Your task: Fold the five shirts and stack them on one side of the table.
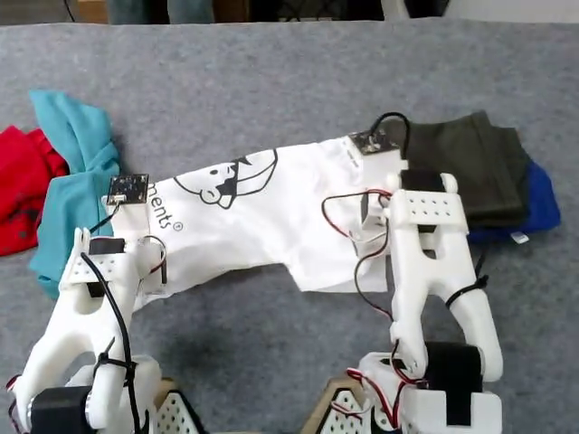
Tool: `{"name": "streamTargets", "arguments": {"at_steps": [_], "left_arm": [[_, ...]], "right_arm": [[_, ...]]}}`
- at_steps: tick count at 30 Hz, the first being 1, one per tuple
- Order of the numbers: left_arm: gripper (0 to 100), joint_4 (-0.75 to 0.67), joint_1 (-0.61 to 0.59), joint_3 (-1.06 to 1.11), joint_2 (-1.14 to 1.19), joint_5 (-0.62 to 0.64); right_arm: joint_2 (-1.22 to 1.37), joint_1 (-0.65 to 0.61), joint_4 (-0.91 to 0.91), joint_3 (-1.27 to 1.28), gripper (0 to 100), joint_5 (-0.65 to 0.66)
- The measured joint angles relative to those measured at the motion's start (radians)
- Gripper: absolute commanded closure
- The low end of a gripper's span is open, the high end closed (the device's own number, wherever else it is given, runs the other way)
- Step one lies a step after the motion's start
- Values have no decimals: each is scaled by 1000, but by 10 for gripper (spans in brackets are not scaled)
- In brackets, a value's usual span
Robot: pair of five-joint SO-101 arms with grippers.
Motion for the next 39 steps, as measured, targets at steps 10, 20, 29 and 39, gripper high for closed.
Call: {"name": "streamTargets", "arguments": {"at_steps": [10, 20, 29, 39], "left_arm": [[971, 195, 2, -132, 0, -92], [966, 230, -37, -143, 0, -92], [802, 236, -123, -143, 0, -68], [826, 245, -163, -167, 2, -2]], "right_arm": [[0, 46, -28, 41, 985, 0], [0, 46, -29, 69, 983, 0], [0, 46, -29, 69, 899, 0], [0, 46, -21, 66, 812, 0]]}}
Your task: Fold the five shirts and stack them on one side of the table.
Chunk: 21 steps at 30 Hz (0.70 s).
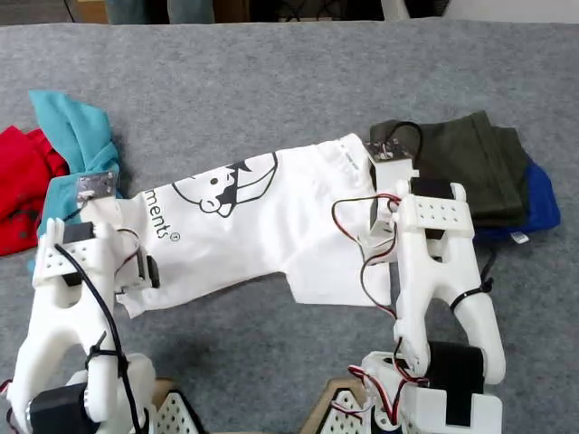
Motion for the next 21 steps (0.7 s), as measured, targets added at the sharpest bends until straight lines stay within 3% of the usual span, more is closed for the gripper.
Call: {"name": "streamTargets", "arguments": {"at_steps": [3, 4, 10, 21], "left_arm": [[971, 34, -51, -94, 0, 2], [972, 44, -58, -132, 0, 2], [970, 21, 14, -302, 0, 55], [970, -479, 150, -203, 226, 190]], "right_arm": [[0, 2, 71, -68, 959, 2], [0, 2, 94, -106, 992, 2], [5, -63, 78, -358, 985, -95], [531, -292, -161, -669, 985, -196]]}}
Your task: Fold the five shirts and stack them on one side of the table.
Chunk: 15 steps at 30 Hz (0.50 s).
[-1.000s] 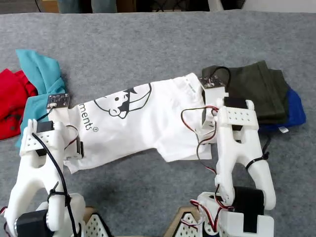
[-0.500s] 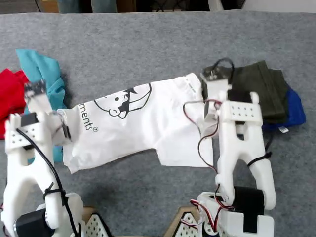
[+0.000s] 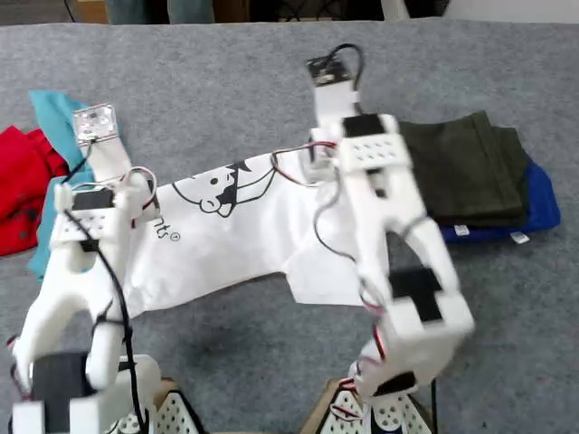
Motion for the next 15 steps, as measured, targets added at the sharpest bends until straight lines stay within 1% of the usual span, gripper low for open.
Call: {"name": "streamTargets", "arguments": {"at_steps": [3, 7, 12, 15], "left_arm": [[971, -71, -2, -3, 118, 0], [971, -69, -20, -37, 262, -8], [971, -55, -35, -98, 292, -94], [971, -55, -35, -115, 296, -150]], "right_arm": [[176, 2, -2, -143, 985, 0], [373, 43, 12, -351, 985, 0], [539, 80, 98, -563, 985, 72], [580, 84, 178, -663, 985, 95]]}}
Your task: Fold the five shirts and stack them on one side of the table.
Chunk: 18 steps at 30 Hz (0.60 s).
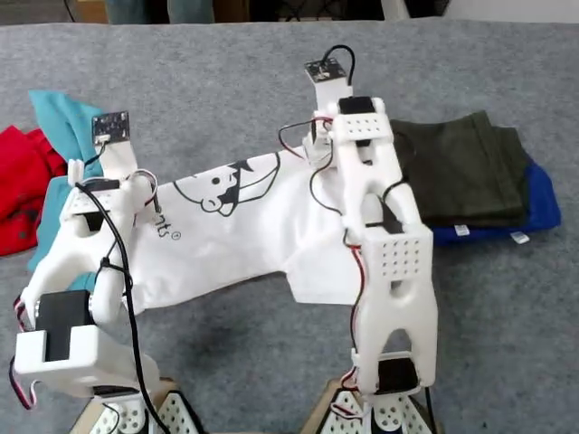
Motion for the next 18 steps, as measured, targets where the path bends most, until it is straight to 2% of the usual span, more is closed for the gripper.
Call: {"name": "streamTargets", "arguments": {"at_steps": [5, 8, 12, 15, 18], "left_arm": [[971, 21, 0, -12, 0, -117], [971, 120, -14, -72, -35, -153], [971, 244, -80, -227, -80, -149], [970, 219, -115, -321, -41, -84], [970, 221, -117, -410, 97, -89]], "right_arm": [[6, -2, 173, -160, 985, 35], [8, -20, 265, -279, 985, 44], [8, -61, 359, -440, 985, 44], [8, -106, 396, -519, 985, 44], [8, -146, 404, -548, 985, 44]]}}
